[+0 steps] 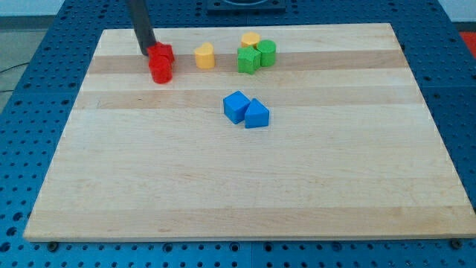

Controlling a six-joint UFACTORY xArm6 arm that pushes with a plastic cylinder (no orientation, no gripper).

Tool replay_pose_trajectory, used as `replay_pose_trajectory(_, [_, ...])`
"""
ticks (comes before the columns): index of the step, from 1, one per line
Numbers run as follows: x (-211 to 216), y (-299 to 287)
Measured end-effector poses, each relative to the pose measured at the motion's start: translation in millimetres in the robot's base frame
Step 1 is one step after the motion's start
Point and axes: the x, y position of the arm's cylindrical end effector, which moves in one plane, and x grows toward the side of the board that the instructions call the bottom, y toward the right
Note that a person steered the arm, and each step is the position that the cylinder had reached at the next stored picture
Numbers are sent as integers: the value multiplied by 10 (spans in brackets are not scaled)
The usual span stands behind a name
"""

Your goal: Move the red star to the top of the blue cube

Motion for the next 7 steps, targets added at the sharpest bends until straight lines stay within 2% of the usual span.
replay_pose_trajectory(1, [427, 212])
replay_pose_trajectory(2, [577, 324])
replay_pose_trajectory(4, [580, 320])
replay_pose_trajectory(6, [395, 271])
replay_pose_trajectory(7, [684, 539])
